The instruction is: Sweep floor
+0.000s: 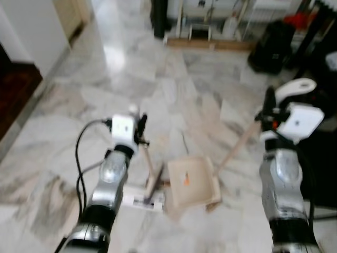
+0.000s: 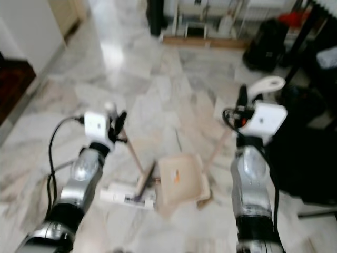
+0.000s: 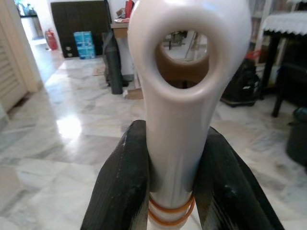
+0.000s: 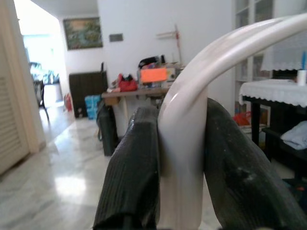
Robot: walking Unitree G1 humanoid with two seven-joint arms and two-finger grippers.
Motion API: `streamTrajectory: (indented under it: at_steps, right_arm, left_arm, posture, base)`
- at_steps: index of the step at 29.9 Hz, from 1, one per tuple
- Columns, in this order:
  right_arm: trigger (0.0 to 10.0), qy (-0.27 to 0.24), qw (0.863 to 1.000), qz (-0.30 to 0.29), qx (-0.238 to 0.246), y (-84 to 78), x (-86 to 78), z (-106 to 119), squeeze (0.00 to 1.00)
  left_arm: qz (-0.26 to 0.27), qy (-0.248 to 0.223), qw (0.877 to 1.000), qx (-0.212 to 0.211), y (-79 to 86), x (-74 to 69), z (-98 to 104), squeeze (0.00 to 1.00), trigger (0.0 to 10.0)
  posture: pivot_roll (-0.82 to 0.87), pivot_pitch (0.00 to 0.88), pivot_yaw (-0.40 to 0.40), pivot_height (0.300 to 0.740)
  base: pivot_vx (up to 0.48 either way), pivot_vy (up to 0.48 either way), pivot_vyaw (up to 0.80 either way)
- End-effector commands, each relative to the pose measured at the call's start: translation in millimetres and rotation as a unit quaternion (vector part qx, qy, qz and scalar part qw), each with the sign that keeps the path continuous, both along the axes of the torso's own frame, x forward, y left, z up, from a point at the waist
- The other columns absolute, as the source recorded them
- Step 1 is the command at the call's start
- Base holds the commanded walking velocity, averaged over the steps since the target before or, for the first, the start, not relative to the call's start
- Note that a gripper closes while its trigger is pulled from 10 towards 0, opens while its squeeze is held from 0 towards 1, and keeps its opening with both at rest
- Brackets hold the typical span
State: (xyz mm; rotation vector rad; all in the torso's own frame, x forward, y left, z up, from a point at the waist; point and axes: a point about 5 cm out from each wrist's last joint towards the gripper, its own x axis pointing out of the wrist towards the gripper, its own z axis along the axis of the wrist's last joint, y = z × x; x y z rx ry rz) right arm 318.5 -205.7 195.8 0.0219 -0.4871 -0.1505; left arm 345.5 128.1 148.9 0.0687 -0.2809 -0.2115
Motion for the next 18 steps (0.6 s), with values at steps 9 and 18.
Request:
streamTrajectory:
  at_steps: [9,18]
  right_arm:
    - [10.0,-0.004,1.000,-0.005,0.004,-1.7,-4.5,2.9,0.00]
    - [10.0,-0.003,1.000,-0.010,0.000,-6.9,-5.9,5.6,0.00]
  left_arm:
    - [-0.002,-0.025,1.000,-0.011,-5.1,-0.4,8.6,0.00,10.0]
    - [0.003,-0.026,1.000,-0.005,-4.7,-0.4,8.8,0.00,10.0]
  posture:
    - [0.06,0.137,-0.026,0.740]
    - [0.05,0.134,-0.025,0.740]
  base:
    - [0.159,0.000,0.00]
    - [0.000,0.000,0.00]
